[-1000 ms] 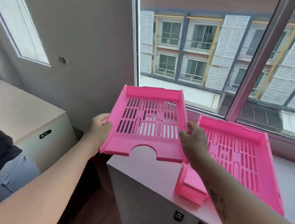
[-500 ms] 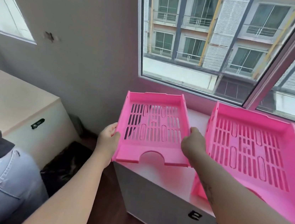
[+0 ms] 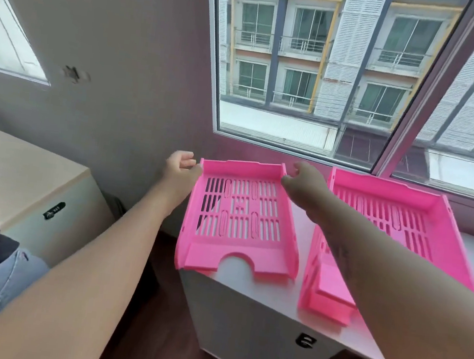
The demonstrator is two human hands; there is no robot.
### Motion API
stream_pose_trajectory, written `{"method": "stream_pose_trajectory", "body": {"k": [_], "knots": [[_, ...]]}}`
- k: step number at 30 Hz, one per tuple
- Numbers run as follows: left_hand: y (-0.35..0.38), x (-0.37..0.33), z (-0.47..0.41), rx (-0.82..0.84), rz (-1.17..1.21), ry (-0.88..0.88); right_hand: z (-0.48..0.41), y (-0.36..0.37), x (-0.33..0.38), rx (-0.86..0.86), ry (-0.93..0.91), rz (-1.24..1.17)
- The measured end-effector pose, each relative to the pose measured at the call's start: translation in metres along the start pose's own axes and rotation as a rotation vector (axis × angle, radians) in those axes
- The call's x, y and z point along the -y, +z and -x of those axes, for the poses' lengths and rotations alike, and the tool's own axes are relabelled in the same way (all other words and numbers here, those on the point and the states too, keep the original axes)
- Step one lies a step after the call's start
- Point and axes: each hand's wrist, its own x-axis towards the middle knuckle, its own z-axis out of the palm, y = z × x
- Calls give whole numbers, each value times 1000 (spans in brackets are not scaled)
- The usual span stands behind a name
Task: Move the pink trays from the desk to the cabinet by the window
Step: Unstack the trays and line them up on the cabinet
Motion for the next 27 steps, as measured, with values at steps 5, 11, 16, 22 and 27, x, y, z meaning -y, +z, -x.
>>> {"method": "stream_pose_trajectory", "body": {"k": [5,11,16,22,27], "knots": [[53,-31,17,113,-52,123,17,-44,-39,-39,27,65],[145,-57,55,304,-73,172,39,-139,-116,-248,202,162],[201,-49,90,423,-127,90,66,-173,-175,-339,356,200],[225,-29,96,456,-200,69,86,-157,-225,-254,475,111],[228,-38,92,389,-187,113,93,-161,-229,-296,473,37]]}}
